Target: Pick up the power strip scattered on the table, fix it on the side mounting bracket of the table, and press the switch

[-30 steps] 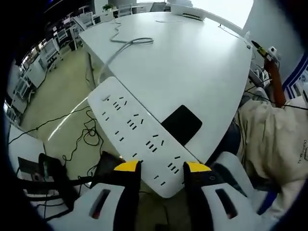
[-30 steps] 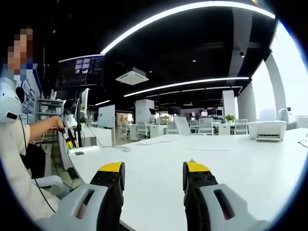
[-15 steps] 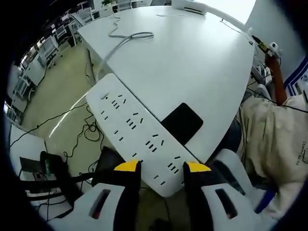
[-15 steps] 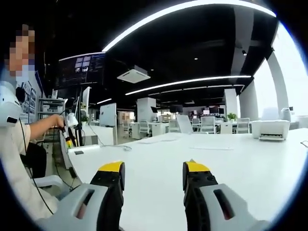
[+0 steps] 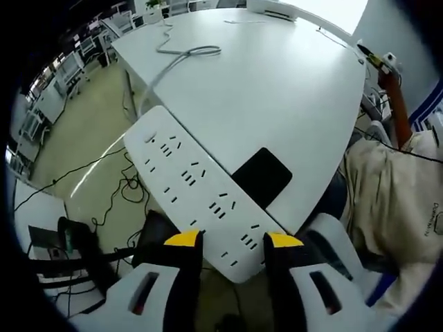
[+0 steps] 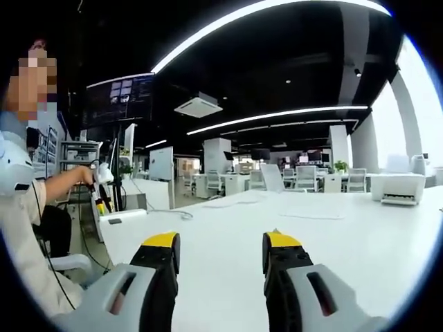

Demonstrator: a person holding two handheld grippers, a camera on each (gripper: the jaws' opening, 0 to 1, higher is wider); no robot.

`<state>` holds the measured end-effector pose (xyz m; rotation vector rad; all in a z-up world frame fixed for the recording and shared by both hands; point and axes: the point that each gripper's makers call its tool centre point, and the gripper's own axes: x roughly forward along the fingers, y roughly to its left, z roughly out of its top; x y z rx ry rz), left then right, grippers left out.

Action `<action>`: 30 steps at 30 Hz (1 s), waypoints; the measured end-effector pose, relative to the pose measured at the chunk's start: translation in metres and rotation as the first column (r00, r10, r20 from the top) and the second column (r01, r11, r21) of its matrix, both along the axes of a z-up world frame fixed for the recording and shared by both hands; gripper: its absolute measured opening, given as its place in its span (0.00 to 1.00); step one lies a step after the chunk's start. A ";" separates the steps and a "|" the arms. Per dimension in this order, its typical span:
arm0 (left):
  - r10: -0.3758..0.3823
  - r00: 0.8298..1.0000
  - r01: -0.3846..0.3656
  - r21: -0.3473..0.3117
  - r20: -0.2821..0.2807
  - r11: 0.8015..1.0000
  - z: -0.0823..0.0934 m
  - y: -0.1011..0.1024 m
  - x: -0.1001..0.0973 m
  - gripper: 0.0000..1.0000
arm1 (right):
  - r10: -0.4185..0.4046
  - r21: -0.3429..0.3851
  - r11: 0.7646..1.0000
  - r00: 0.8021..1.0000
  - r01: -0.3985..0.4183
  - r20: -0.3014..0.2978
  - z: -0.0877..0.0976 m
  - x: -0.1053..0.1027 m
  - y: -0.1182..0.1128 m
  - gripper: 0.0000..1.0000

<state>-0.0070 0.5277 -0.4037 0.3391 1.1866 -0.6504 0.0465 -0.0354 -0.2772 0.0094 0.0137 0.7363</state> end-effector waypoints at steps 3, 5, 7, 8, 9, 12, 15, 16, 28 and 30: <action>-0.002 1.000 0.002 0.007 -0.007 1.000 0.000 0.000 0.000 0.40 | 0.013 -0.004 1.000 1.000 -0.013 -0.002 0.004 0.002 0.005 0.43; -0.002 1.000 0.002 0.012 -0.011 1.000 0.000 0.000 0.000 0.40 | 0.041 0.031 0.999 0.999 -0.041 -0.014 0.009 0.002 0.010 0.41; -0.003 1.000 0.003 0.016 -0.015 1.000 0.000 0.000 0.000 0.40 | 0.062 0.049 0.997 0.998 -0.061 -0.016 0.013 0.003 0.015 0.40; -0.003 1.000 0.003 0.017 -0.018 1.000 0.000 -0.001 -0.001 0.40 | 0.073 0.056 0.996 0.997 -0.071 -0.017 0.015 0.003 0.018 0.40; -0.003 1.000 0.003 0.020 -0.020 1.000 0.000 -0.001 -0.001 0.40 | 0.080 0.058 0.995 0.997 -0.079 -0.018 0.017 0.003 0.021 0.40; -0.004 1.000 0.005 0.026 -0.025 1.000 0.000 -0.001 -0.001 0.40 | 0.098 0.049 0.994 0.995 -0.097 -0.019 0.020 0.003 0.030 0.40; -0.004 0.999 0.005 0.034 -0.032 0.999 0.000 -0.001 -0.001 0.40 | 0.116 0.011 0.993 0.993 -0.116 -0.028 0.019 0.007 0.040 0.40; -0.005 0.999 0.006 0.036 -0.034 0.999 -0.001 -0.001 -0.001 0.40 | 0.116 -0.015 0.993 0.993 -0.116 -0.032 0.018 0.010 0.042 0.40; -0.003 0.999 0.006 0.056 -0.053 0.998 -0.001 -0.002 0.001 0.40 | 0.170 -0.093 0.981 0.985 -0.171 -0.020 0.038 0.025 0.075 0.40; -0.008 0.998 0.012 0.065 -0.062 0.998 -0.001 -0.002 0.001 0.40 | 0.182 -0.099 0.978 0.983 -0.183 -0.017 0.041 0.027 0.082 0.40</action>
